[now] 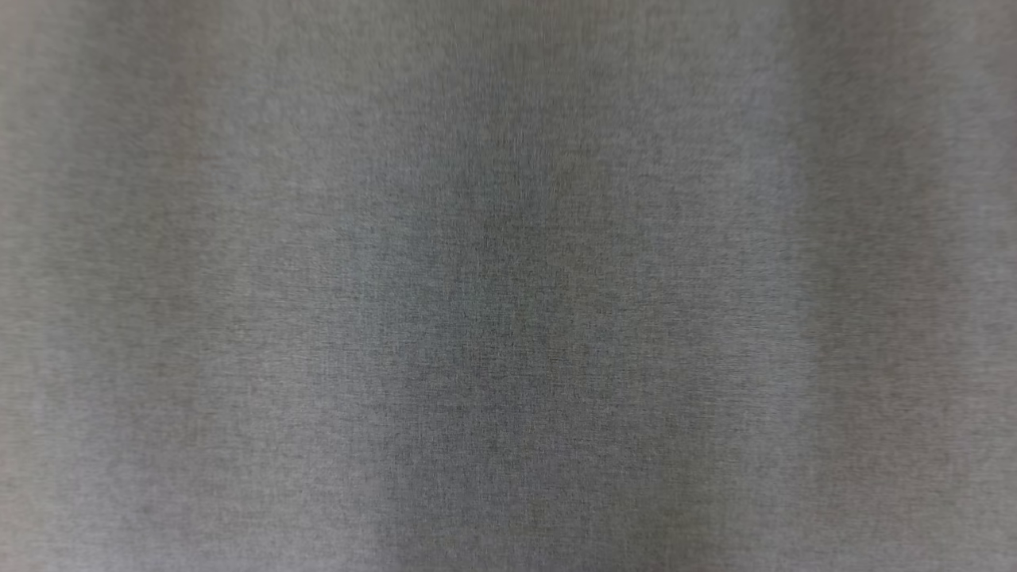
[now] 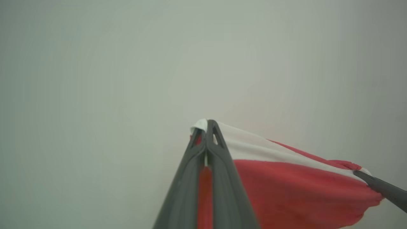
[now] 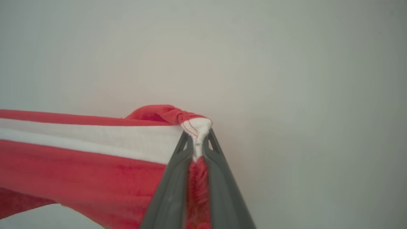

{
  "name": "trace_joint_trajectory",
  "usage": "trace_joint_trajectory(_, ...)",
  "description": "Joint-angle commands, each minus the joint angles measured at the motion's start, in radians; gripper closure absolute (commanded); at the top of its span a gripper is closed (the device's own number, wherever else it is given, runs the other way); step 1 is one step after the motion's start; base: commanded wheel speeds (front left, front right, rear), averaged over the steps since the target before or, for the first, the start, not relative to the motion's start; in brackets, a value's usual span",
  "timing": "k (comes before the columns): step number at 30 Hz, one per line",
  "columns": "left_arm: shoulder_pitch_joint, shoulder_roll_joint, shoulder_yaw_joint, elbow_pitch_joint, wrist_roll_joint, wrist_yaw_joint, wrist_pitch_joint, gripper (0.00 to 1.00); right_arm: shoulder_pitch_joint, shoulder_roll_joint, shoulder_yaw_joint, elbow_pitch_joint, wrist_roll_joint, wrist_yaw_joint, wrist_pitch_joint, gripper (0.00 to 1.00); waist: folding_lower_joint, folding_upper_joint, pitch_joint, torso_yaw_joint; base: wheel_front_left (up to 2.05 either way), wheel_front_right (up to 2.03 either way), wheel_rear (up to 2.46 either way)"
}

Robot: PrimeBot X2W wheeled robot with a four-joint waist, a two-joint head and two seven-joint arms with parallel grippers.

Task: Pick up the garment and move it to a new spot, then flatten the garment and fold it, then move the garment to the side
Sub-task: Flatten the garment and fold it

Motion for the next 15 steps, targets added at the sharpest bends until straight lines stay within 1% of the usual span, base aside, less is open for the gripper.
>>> trace_joint_trajectory(1,0.039,0.006,-0.009,0.000,-0.009,0.005,-0.018,1.00,0.041,0.005,0.010,-0.003,-0.002,-0.004,-0.007,1.00,-0.0002,-0.0001,0.049,0.004,0.00,0.00,0.00)
trace_joint_trajectory(4,0.137,0.016,-0.050,-0.031,-0.061,0.004,-0.075,1.00,0.129,0.006,0.061,-0.068,0.023,-0.004,-0.035,1.00,-0.0002,-0.0001,0.030,0.014,0.00,0.00,0.00)
trace_joint_trajectory(6,0.226,0.037,-0.076,-0.068,-0.085,0.004,-0.102,1.00,0.203,-0.009,0.104,-0.131,0.047,-0.003,-0.062,1.00,-0.0002,-0.0001,0.010,0.012,0.00,0.00,0.00)
trace_joint_trajectory(8,0.348,0.059,-0.105,-0.115,-0.106,0.003,-0.116,1.00,0.310,-0.023,0.143,-0.195,0.092,-0.004,-0.083,1.00,-0.0002,-0.0001,-0.017,0.006,0.00,0.00,0.00)
trace_joint_trajectory(9,0.410,0.072,-0.112,-0.138,-0.111,0.003,-0.122,1.00,0.368,-0.036,0.169,-0.229,0.108,-0.003,-0.091,1.00,-0.0002,-0.0001,-0.033,0.004,0.00,0.00,0.00)
trace_joint_trajectory(10,0.540,0.098,-0.109,-0.192,-0.134,0.003,-0.130,1.00,0.474,-0.062,0.213,-0.300,0.153,-0.003,-0.106,1.00,-0.0002,-0.0001,-0.063,-0.005,0.00,0.00,0.00)
trace_joint_trajectory(12,0.667,0.122,-0.086,-0.252,-0.153,0.003,-0.134,1.00,0.577,-0.093,0.250,-0.370,0.197,-0.003,-0.120,1.00,-0.0002,-0.0001,-0.098,-0.012,0.00,0.00,0.00)
trace_joint_trajectory(14,0.798,0.131,-0.064,-0.323,-0.164,0.006,-0.134,1.00,0.682,-0.128,0.281,-0.432,0.238,-0.004,-0.127,1.00,-0.0002,-0.0001,-0.131,-0.015,0.00,0.00,0.00)
trace_joint_trajectory(15,0.867,0.138,-0.061,-0.361,-0.151,0.011,-0.134,1.00,0.729,-0.148,0.285,-0.462,0.257,-0.003,-0.135,1.00,-0.0002,-0.0001,-0.146,-0.015,0.00,0.00,0.00)
